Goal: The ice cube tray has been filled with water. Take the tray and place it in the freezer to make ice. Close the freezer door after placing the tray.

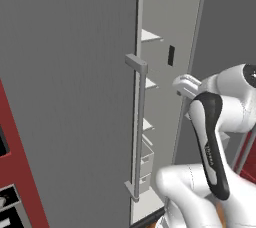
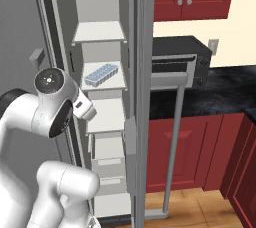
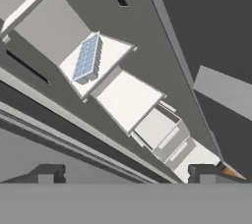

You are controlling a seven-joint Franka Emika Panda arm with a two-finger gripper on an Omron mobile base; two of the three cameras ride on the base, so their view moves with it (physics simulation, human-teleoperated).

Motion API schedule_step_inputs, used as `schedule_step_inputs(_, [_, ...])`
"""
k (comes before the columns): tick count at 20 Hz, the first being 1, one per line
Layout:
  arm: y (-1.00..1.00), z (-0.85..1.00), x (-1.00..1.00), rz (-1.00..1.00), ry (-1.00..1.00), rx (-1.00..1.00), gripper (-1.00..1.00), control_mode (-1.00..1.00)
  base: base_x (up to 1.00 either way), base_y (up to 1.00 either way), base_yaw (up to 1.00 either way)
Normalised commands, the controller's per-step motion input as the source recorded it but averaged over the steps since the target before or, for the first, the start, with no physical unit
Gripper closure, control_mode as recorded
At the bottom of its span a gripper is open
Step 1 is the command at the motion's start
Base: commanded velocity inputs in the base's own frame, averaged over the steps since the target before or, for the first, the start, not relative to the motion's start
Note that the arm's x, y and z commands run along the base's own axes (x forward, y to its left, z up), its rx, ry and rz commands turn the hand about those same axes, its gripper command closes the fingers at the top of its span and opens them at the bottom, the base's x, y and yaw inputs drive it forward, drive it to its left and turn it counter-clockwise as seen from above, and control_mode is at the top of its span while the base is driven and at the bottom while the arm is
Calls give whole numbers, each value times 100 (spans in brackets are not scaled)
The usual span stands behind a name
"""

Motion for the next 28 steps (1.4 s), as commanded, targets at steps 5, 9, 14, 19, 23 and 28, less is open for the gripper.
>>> schedule_step_inputs(5, [0, -1, -30, 7, -1, -2, -100, 100, -8, 0, 1])
schedule_step_inputs(9, [0, 0, 0, 0, 0, 0, -100, 100, -40, 0, 6])
schedule_step_inputs(14, [0, 0, 0, 0, 0, 0, -100, 100, -46, -4, 16])
schedule_step_inputs(19, [0, 0, 0, 0, 0, 0, -100, 100, -49, -14, 16])
schedule_step_inputs(23, [0, 0, 0, 0, 0, 0, -100, 100, -63, -22, 15])
schedule_step_inputs(28, [0, 0, 0, 0, 0, 0, -100, 100, -68, -31, 14])
